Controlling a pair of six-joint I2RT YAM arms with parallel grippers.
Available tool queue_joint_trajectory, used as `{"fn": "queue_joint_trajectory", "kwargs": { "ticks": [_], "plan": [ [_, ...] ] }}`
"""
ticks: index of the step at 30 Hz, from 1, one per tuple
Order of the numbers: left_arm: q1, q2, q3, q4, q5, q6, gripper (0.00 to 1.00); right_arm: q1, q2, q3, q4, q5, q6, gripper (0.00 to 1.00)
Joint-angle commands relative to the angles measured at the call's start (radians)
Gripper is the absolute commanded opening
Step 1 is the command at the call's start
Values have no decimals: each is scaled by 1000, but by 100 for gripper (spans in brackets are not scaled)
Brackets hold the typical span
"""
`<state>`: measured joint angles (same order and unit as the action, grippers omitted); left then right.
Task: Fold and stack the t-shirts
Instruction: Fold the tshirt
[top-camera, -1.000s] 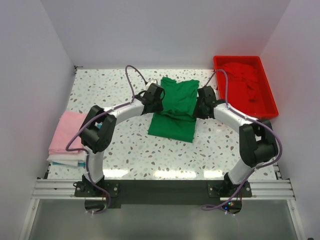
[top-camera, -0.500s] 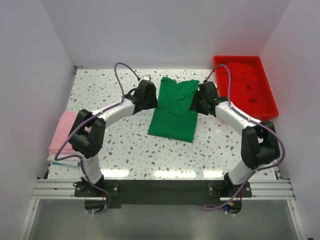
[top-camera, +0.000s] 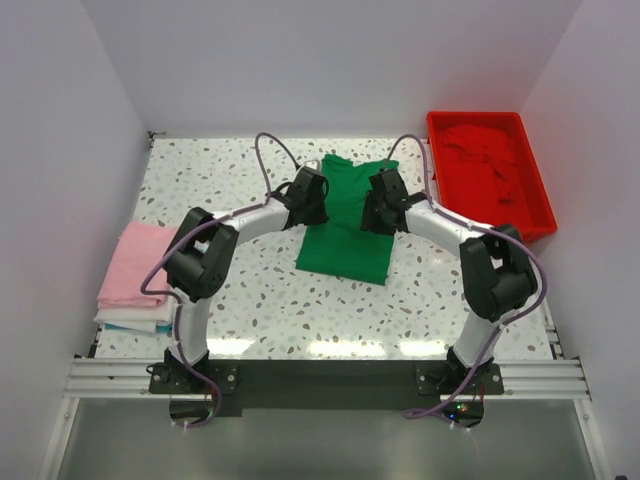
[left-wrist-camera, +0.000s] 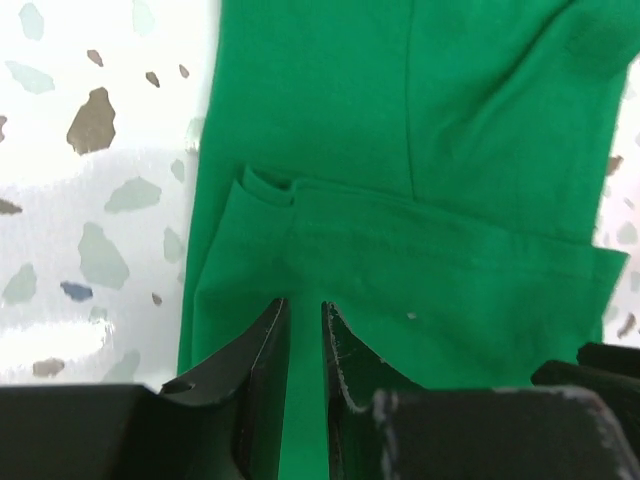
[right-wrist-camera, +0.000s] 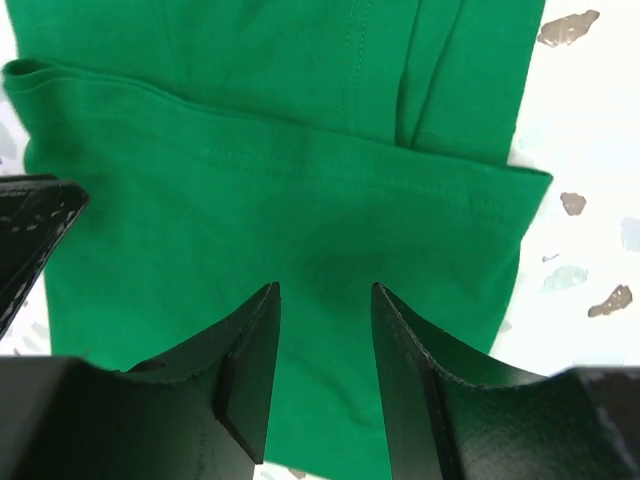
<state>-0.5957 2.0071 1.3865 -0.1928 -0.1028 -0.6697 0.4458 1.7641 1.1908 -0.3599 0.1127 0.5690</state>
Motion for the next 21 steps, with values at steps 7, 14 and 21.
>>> {"fn": "queue_joint_trajectory", "kwargs": {
  "ticks": [7,14,21],
  "plan": [
    [48,101,46,26,-110,-74,24,-1,144,148,-13,70,-11,45],
    [48,73,-64,4,-129,-163,24,8,230,167,-11,125,-27,47],
    [30,-83,-280,50,-136,-229,24,56,183,83,-13,163,-54,50]
  ]
}}
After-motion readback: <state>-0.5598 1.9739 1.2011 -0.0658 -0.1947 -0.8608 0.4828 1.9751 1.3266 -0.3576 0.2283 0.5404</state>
